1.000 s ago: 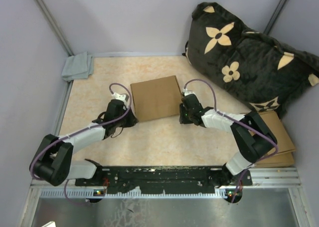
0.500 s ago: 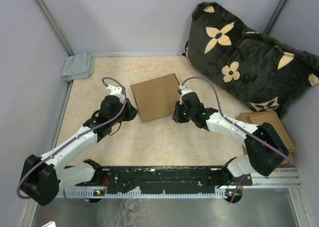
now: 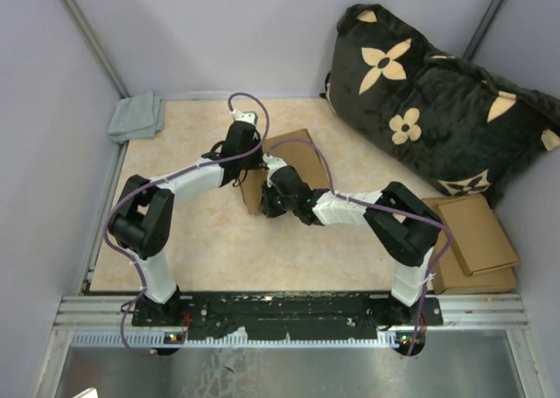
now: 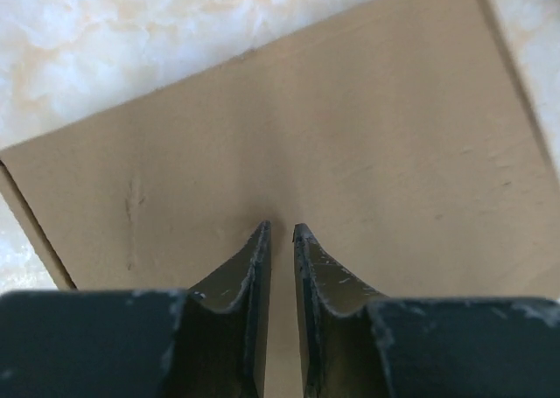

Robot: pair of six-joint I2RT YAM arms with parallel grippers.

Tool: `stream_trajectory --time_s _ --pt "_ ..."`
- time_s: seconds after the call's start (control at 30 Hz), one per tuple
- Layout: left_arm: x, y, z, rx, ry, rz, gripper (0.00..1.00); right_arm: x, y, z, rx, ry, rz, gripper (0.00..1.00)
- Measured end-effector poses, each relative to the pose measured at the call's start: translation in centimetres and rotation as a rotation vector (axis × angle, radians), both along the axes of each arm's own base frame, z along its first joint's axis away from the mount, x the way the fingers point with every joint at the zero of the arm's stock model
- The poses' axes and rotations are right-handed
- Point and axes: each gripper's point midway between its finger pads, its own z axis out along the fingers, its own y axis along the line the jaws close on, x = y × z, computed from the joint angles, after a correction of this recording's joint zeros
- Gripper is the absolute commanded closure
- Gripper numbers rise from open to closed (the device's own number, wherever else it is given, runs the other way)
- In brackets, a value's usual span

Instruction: Fold the paper box

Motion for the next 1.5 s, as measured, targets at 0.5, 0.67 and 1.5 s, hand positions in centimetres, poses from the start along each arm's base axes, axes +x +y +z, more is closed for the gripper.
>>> stream_trajectory --time_s 0.5,0.67,1.5 --pt "0.6 -1.0 -2.8 -0.014 0.037 -0.066 0.89 4.2 2.9 -2.6 0.17 -0.145 -0.086 1.0" --pt "0.4 -1.5 -3.4 -0.051 0.029 -0.1 0.91 4.9 3.1 -2.4 0.221 -0.201 -0.107 0.99" --pt "-1.8 -6.2 4.4 -0.213 -0.017 -0.283 0.63 -1.5 -16.4 1.2 -0.071 -0.303 -0.372 1.0"
